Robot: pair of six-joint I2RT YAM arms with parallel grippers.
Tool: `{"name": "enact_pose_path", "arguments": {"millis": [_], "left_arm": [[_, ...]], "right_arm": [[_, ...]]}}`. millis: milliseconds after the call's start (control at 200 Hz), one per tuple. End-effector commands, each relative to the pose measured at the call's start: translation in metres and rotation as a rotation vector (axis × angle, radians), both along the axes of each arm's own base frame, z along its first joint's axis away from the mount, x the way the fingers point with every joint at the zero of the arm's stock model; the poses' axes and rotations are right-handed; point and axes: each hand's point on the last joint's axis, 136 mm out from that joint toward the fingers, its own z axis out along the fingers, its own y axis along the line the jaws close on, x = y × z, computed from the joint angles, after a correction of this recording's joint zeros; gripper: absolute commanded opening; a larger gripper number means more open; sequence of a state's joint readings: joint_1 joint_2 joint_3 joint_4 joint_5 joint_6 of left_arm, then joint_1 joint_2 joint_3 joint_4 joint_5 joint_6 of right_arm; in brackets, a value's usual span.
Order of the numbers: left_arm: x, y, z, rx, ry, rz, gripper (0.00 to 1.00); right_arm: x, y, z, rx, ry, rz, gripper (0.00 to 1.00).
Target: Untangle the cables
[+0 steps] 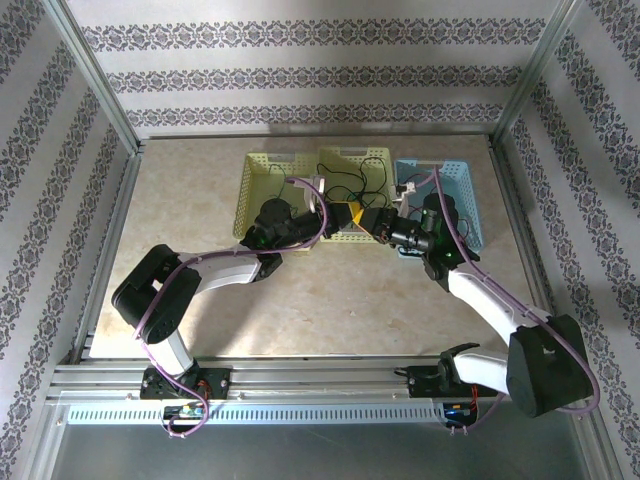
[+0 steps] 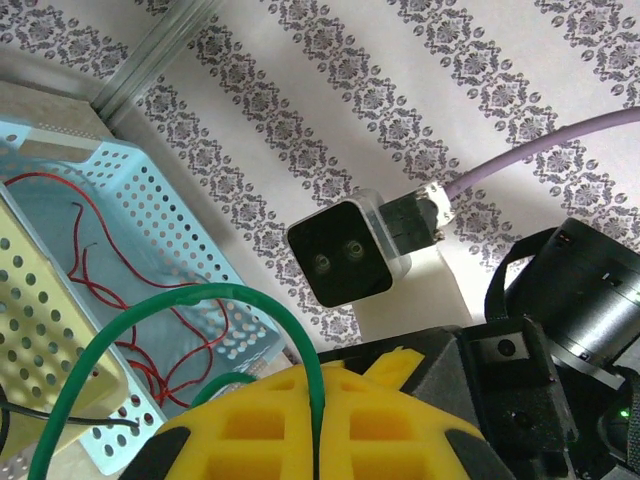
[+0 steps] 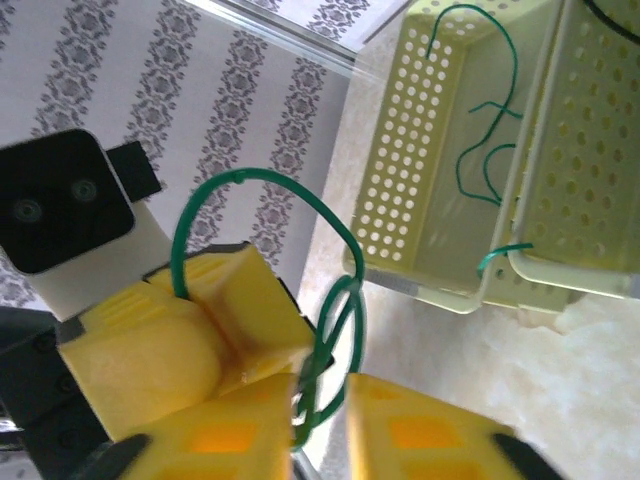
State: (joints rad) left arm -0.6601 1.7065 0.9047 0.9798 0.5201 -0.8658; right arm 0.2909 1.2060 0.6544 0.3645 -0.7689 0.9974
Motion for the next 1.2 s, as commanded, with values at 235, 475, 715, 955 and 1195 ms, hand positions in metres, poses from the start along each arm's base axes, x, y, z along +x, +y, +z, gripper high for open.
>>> {"name": "enact_pose_path", "arguments": {"millis": [235,475,715,955,1195], "left_arm": [[-0.004,0.008,0.026,-0.042,-0.066,-0.003,0.17],[0.003,0.013,0.023,-0.038,-0.053,0.005,0.15],[-0.002,0.005,0.007,0.059,-0.048,-0.048,0.37],[-0.008,0.002,0.002,0.087,-0.058,-0.091,0.44],[-0.017,-0.005,-0.001,0.127,-0.06,-0.17,0.47]], "right_arm": [[0.01,-0.043,-0.03,-0.115,0.055,-0.226,0.0],[-0.001,-0.061,-0.047,-0.196,0.086,-0.26,0.0],[-0.005,-0.051,-0.022,-0.164,0.016,-0.191,0.0],[-0.014,-0.029,-0.003,-0.139,-0.035,-0.067,0.0],[-0.019,-0.016,-0.005,-0.149,-0.04,-0.031,0.01]]}}
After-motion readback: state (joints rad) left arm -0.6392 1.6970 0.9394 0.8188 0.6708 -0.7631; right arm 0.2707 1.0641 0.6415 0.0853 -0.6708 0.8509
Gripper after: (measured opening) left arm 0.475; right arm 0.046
